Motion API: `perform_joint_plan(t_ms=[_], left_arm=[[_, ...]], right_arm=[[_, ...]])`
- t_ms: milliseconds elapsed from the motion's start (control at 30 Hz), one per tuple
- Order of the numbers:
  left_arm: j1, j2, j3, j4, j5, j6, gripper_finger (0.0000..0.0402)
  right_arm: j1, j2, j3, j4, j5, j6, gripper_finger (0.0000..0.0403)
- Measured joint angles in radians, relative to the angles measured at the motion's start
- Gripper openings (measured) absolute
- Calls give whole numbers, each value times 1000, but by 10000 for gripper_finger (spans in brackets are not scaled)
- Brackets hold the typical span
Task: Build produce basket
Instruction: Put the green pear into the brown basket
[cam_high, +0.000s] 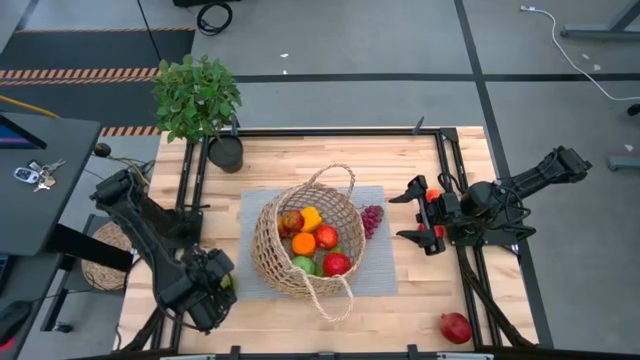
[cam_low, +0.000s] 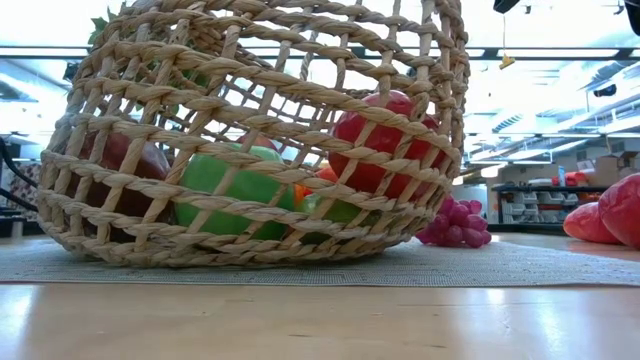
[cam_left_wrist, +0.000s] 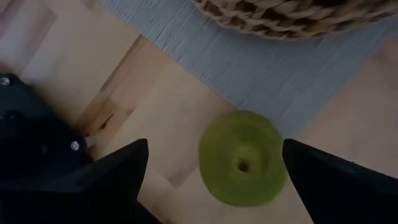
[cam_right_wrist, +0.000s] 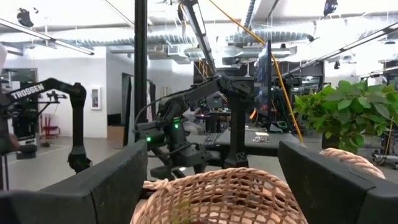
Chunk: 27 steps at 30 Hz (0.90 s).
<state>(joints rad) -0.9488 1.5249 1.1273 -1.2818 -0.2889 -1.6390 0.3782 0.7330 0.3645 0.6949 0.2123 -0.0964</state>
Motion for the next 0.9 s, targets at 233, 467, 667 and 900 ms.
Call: perform_joint_plan(t_ms=[233,467,667,900], left_arm=[[-31,0,-105,139,-26,-52,377],[-63,0,-192,246,-26,-139,377],[-67,0,-227,311,-32,-159,377],[-67,0,-234,338,-33,-151,325]], right_arm=[[0,0,0,-2,-8,27,364],[0,0,0,-18,-30,43,364],[0,0,0,-17,-30,53,364],[0,0,0,-29,-31,67,364]])
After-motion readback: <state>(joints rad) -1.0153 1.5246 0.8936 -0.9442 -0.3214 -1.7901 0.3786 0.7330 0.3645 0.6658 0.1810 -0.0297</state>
